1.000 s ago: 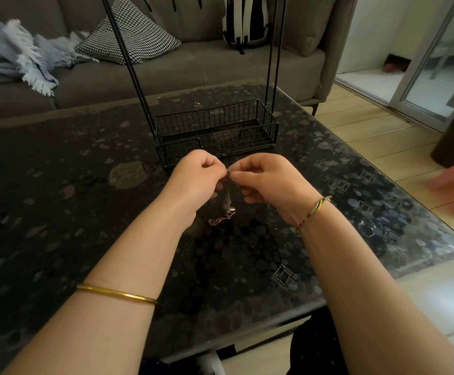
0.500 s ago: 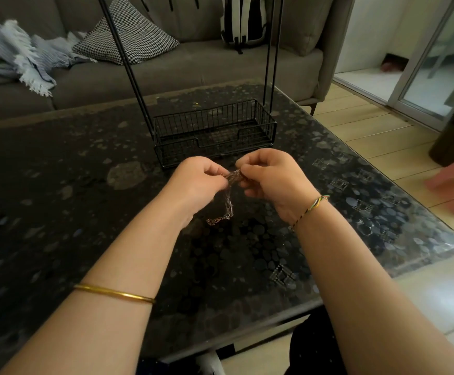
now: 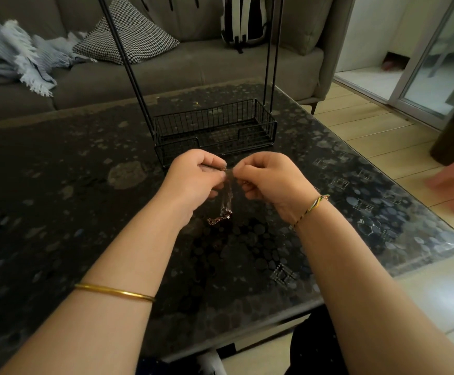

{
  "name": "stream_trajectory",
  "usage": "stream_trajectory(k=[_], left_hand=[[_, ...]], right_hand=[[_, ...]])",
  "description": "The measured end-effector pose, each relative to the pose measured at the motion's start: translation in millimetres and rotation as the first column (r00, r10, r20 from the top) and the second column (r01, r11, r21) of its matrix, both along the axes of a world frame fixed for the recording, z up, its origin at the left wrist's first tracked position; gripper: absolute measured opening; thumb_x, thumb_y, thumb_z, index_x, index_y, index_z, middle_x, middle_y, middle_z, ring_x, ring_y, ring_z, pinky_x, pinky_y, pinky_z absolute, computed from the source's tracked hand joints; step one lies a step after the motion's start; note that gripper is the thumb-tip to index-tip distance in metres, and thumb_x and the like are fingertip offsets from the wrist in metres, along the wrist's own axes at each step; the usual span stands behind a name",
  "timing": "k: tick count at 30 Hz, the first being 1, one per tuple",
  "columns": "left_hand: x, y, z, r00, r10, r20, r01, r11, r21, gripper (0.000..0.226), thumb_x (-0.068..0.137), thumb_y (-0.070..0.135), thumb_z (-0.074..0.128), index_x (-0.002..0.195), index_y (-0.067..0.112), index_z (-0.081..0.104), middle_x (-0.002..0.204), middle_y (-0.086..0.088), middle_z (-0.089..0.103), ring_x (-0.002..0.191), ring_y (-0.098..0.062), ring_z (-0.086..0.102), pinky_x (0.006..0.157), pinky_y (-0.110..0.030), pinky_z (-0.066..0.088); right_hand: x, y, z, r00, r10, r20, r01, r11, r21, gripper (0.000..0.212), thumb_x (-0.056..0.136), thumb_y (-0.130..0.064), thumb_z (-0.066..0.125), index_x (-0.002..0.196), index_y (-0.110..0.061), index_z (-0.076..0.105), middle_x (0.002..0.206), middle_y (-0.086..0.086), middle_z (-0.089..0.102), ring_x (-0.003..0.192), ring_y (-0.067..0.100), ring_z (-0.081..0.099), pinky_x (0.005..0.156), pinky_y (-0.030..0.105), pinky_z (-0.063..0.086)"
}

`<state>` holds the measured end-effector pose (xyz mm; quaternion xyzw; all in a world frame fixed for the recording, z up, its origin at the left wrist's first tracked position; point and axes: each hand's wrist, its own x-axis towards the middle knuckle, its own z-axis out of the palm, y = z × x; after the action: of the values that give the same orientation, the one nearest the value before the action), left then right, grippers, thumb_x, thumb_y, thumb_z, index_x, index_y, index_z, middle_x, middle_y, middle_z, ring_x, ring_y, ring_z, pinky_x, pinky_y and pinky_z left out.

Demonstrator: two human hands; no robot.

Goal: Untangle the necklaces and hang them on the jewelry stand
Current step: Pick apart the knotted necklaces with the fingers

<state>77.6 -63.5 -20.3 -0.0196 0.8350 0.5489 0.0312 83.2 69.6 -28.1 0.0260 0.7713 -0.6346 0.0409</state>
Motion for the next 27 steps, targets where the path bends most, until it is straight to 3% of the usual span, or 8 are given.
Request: stream_trajectory(k=[8, 13, 19, 24, 27], left_hand=[[2.3, 2.2, 1.5, 0.998, 0.013, -0.056, -0.017, 0.996, -0.084, 0.015, 0.09, 0.006, 0.062, 0.083, 0.02, 0.064, 0.087, 0.0, 0.067, 0.082, -0.01, 0.066, 0.066, -0.021, 0.053], [-1.2, 1.1, 0.7, 0.995, 0.097, 0.018, -0.097, 0.995, -0.002, 0.009, 0.093, 0.011, 0.059, 0.087, 0.018, 0.064, 0.095, -0.003, 0.069, 0.088, -0.014, 0.066, 0.076, -0.029, 0.057], [-2.6, 3.5, 3.6, 0.983, 0.148, 0.104, -0.163, 0.975, 0.148, 0.009, 0.097, 0.012, 0.052, 0.096, 0.015, 0.06, 0.097, -0.002, 0.069, 0.085, -0.012, 0.067, 0.069, -0.025, 0.054], [-3.3, 4.4, 5.3, 0.968, 0.205, 0.142, -0.233, 0.946, 0.223, 0.014, 0.099, 0.014, 0.05, 0.088, 0.017, 0.058, 0.092, -0.001, 0.065, 0.085, -0.012, 0.063, 0.068, -0.025, 0.053], [-3.4, 6.2, 6.5, 0.956, 0.229, 0.181, -0.273, 0.92, 0.28, 0.019, 0.098, 0.01, 0.048, 0.082, 0.017, 0.056, 0.085, -0.001, 0.061, 0.085, -0.014, 0.061, 0.071, -0.027, 0.052]], right_hand=[[-3.0, 0.9, 0.4, 0.998, -0.025, 0.065, 0.034, 0.988, -0.151, 0.012, 0.092, -0.01, 0.055, 0.08, -0.011, 0.058, 0.072, 0.003, 0.058, 0.061, 0.009, 0.054, 0.056, 0.022, 0.047], [-2.2, 3.7, 0.2, 0.998, -0.015, 0.061, 0.019, 0.998, -0.056, 0.011, 0.089, -0.006, 0.056, 0.081, -0.011, 0.06, 0.071, 0.001, 0.057, 0.063, 0.01, 0.053, 0.059, 0.023, 0.049], [-1.6, 3.5, -0.1, 0.998, -0.009, 0.059, 0.008, 1.0, 0.028, 0.01, 0.09, -0.007, 0.058, 0.087, -0.009, 0.067, 0.073, 0.002, 0.059, 0.063, 0.007, 0.052, 0.061, 0.02, 0.05], [-2.6, 1.4, -3.6, 0.999, -0.02, 0.027, 0.015, 0.987, 0.162, 0.017, 0.085, -0.004, 0.062, 0.072, -0.015, 0.06, 0.065, 0.002, 0.055, 0.059, 0.012, 0.051, 0.055, 0.02, 0.047], [-3.3, 0.5, -4.4, 0.999, -0.043, 0.024, 0.038, 0.987, 0.158, 0.014, 0.086, -0.006, 0.062, 0.073, -0.012, 0.059, 0.065, 0.003, 0.056, 0.061, 0.013, 0.052, 0.055, 0.022, 0.046]])
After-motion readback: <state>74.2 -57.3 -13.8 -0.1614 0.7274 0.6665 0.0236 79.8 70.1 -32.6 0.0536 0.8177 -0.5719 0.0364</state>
